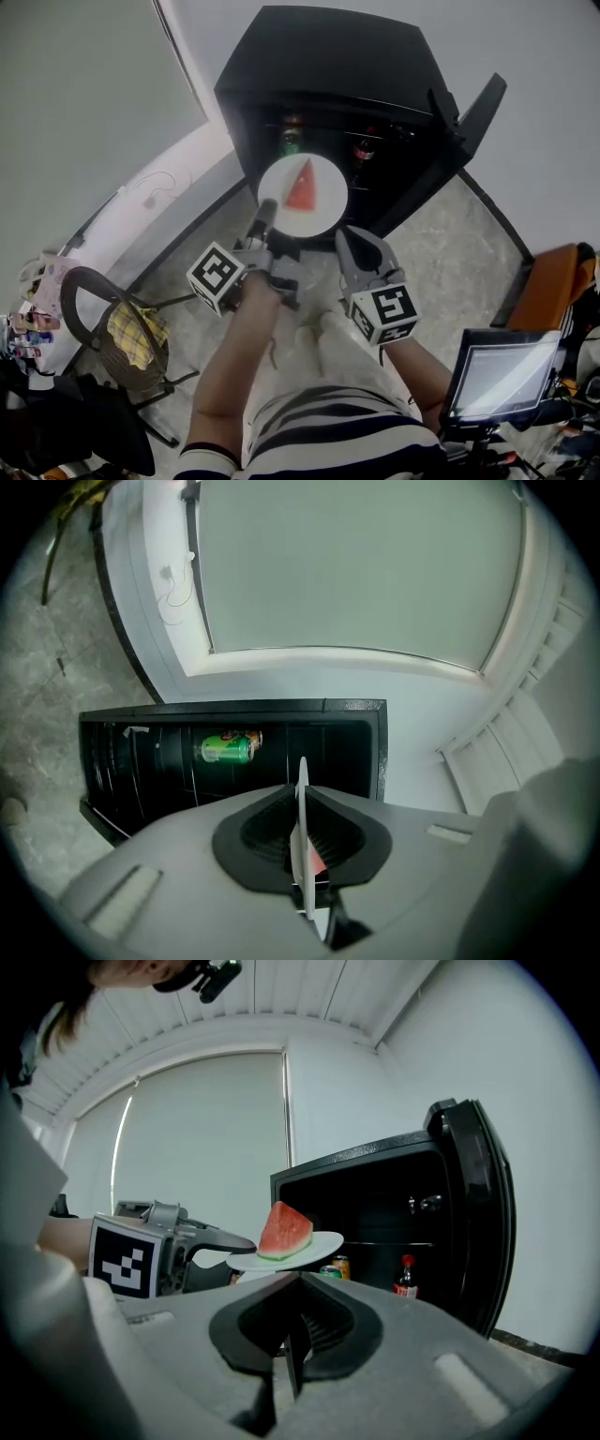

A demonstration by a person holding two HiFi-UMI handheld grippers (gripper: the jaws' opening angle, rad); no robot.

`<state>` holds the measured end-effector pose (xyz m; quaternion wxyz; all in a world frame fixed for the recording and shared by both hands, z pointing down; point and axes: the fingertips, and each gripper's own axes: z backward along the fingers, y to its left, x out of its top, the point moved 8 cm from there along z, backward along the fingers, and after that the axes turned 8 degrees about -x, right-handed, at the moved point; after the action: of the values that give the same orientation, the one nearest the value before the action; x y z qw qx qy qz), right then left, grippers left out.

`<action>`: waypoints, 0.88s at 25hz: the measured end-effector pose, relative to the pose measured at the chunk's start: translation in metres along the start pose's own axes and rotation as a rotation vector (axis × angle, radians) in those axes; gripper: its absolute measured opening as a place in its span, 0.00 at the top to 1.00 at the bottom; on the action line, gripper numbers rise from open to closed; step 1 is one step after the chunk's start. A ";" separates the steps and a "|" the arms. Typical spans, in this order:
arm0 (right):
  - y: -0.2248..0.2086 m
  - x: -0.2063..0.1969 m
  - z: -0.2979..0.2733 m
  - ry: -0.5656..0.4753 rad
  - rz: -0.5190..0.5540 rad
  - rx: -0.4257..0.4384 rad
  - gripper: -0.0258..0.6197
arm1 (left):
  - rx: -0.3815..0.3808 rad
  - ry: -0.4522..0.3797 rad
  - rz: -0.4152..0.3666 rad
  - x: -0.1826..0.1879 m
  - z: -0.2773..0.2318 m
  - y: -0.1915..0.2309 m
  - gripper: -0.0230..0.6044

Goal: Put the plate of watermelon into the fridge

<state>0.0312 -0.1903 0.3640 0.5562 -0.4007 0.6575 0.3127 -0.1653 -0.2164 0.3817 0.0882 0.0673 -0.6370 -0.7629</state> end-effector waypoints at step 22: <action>-0.029 -0.012 -0.076 -0.158 0.072 0.067 0.96 | 0.015 0.025 -0.051 0.013 -0.086 0.034 0.94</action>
<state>0.0206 -0.2666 0.3912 0.6077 -0.3323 0.6357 0.3410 -0.1575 -0.3071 0.3995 0.0759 0.0938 -0.6394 -0.7593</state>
